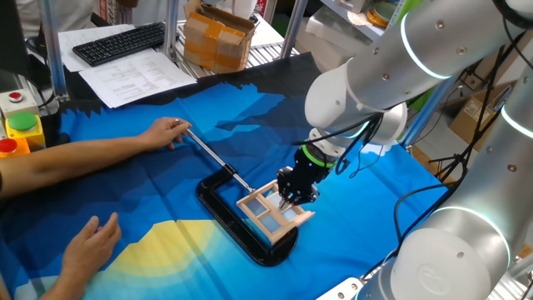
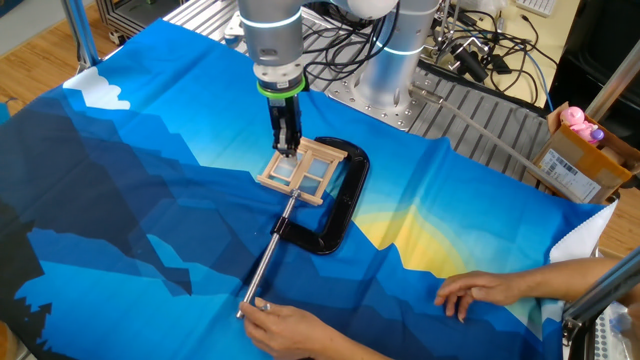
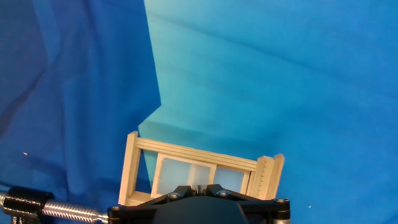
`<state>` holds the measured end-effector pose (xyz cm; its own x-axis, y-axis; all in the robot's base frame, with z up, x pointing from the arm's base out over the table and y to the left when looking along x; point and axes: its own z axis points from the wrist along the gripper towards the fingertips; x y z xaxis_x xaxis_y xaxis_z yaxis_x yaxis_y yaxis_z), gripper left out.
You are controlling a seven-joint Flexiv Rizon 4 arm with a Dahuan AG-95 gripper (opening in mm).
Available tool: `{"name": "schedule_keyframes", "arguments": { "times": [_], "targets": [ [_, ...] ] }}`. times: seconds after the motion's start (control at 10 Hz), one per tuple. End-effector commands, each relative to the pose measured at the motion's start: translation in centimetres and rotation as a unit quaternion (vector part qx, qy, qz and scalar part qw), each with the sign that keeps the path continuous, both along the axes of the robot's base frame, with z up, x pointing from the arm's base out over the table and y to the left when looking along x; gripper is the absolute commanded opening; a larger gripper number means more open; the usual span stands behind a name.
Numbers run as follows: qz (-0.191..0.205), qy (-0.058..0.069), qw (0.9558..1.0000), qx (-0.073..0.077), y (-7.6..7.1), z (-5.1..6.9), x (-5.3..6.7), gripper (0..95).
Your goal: Open a sliding window
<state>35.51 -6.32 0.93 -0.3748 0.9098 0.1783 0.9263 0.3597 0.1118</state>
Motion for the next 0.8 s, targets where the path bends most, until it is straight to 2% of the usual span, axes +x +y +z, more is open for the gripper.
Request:
{"name": "schedule_keyframes", "arguments": {
  "times": [0.1,0.6,0.8],
  "targets": [
    [0.0,0.001,1.0,-0.002,-0.03,0.0,-0.04,0.0],
    [0.005,0.006,0.9999,-0.008,-0.02,0.1,-0.38,0.0],
    [0.013,0.005,0.9998,-0.015,0.06,-0.14,-0.87,0.0]
  ]
}}
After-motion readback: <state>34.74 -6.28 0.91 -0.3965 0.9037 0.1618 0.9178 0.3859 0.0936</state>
